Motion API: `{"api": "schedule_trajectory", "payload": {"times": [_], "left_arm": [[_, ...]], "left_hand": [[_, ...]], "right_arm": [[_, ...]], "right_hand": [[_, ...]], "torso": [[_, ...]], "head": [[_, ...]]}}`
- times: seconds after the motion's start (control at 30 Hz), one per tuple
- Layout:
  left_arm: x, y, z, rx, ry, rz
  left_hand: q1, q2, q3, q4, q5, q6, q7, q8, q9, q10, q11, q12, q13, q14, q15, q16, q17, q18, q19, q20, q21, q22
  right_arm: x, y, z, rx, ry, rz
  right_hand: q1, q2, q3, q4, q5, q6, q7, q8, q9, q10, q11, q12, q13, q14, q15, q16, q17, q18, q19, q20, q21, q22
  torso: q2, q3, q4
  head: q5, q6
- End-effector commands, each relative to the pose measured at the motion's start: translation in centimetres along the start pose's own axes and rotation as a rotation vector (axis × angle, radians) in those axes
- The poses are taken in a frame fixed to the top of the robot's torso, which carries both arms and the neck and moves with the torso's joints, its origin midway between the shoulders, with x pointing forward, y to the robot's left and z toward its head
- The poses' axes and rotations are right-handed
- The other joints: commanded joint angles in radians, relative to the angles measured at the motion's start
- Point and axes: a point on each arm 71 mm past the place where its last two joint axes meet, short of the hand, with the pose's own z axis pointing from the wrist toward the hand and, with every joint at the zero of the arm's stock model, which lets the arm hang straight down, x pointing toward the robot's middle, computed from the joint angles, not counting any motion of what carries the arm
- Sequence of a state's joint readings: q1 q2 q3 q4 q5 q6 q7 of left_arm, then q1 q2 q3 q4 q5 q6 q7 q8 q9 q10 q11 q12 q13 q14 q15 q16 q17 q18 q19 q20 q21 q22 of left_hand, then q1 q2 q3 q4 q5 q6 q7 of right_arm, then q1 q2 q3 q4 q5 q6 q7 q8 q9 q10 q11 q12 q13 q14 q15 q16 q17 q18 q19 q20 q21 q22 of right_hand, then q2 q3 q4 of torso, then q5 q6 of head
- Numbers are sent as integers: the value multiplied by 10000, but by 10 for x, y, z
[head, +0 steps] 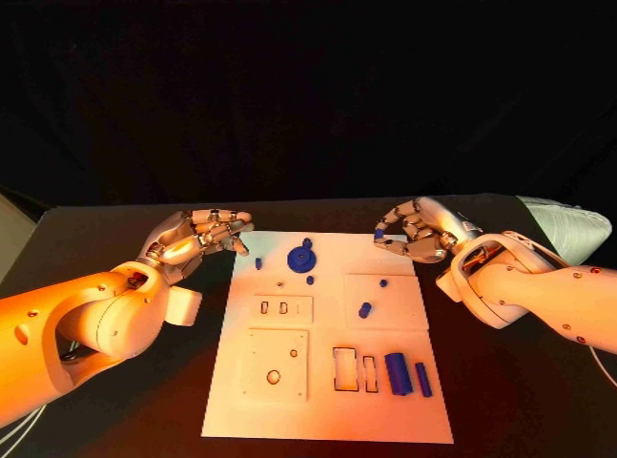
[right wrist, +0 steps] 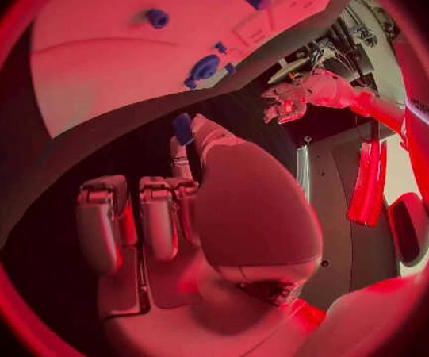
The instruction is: Assemble the parts on the task board
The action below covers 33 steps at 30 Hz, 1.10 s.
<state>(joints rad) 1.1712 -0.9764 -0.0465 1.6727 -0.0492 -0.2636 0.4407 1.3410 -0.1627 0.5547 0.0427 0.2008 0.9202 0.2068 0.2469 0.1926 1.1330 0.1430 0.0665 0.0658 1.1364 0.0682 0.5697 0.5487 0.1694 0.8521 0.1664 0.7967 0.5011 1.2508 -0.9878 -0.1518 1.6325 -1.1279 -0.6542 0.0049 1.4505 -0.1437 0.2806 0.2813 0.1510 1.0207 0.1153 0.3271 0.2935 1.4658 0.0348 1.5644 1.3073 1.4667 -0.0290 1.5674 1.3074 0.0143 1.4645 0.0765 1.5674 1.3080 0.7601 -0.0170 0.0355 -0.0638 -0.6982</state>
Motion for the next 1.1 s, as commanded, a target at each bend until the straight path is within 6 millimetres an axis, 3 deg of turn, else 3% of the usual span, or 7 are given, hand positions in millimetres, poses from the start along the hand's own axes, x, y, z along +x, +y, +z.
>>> {"api": "schedule_trajectory", "payload": {"times": [0.03, 0.3, 0.53, 0.9, 1.1], "left_arm": [[3, 0, 1, -9, 205, -16], [7, 1, 3, -51, 289, -14], [10, 2, 5, -100, 379, -45], [11, 4, 5, -230, 399, 38], [12, 5, 5, -264, 419, 45]], "left_hand": [[-63, 20, 47, 30, -46, -30, 62, -67, 13, 44, -11, 30, 38, -107, -8, 40, 21, 113, -109, -13, 16, 13], [-69, 17, 45, 33, -47, -33, 60, -69, 13, 57, -12, 33, 42, -113, -7, 43, 23, 113, -117, -11, 18, 14], [-73, 15, 43, 36, -47, -36, 59, -72, 13, 58, -11, 31, 42, -114, -7, 46, 24, 114, -121, -9, 20, 15], [-89, 13, 37, 48, -48, -41, 58, -76, 14, 60, -11, 27, 43, -113, -6, 55, 28, 114, -128, -7, 23, 16], [-89, 13, 37, 48, -48, -41, 58, -76, 14, 60, -11, 27, 43, -113, -6, 55, 28, 114, -128, -7, 23, 16]], "right_arm": [[12, 17, 3, 374, 100, 41], [60, 67, 10, -206, 1054, -191], [93, 89, 9, -597, 1583, -593], [130, 102, -2, -734, 2067, -940], [139, 105, -5, -977, 2038, -1124]], "right_hand": [[-101, 4, 35, 15, 3, 129, -140, 70, 114, 1050, -84, 64, 2635, 1041, -88, 34, 2634, -143, 1063, -62, 34, 2628], [-103, -8, 87, -16, 53, 94, -142, 82, 114, 1013, -91, 24, 2595, 1041, -96, 34, 2634, -143, 1063, -69, 34, 2628], [-143, -68, 93, -25, 62, 65, -132, 90, 113, 1009, -85, 19, 2590, 1041, -95, 34, 2634, -143, 1063, -72, 34, 2628], [-178, -125, 107, -35, 83, 23, -117, 92, 108, 966, -76, -26, 2545, 1041, -92, 34, 2634, -143, 1063, -73, 34, 2628], [-209, -160, 110, -33, 83, 4, -109, 96, 106, 960, -68, -33, 2539, 1041, -87, 34, 2634, -143, 1063, -72, 34, 2628]], "torso": [[-54, -38, -1], [-122, -96, -7], [-160, -144, 20], [-139, -97, -20], [-141, -81, -33]], "head": [[105, -65], [192, -138], [275, -261], [373, -393], [384, -421]]}}
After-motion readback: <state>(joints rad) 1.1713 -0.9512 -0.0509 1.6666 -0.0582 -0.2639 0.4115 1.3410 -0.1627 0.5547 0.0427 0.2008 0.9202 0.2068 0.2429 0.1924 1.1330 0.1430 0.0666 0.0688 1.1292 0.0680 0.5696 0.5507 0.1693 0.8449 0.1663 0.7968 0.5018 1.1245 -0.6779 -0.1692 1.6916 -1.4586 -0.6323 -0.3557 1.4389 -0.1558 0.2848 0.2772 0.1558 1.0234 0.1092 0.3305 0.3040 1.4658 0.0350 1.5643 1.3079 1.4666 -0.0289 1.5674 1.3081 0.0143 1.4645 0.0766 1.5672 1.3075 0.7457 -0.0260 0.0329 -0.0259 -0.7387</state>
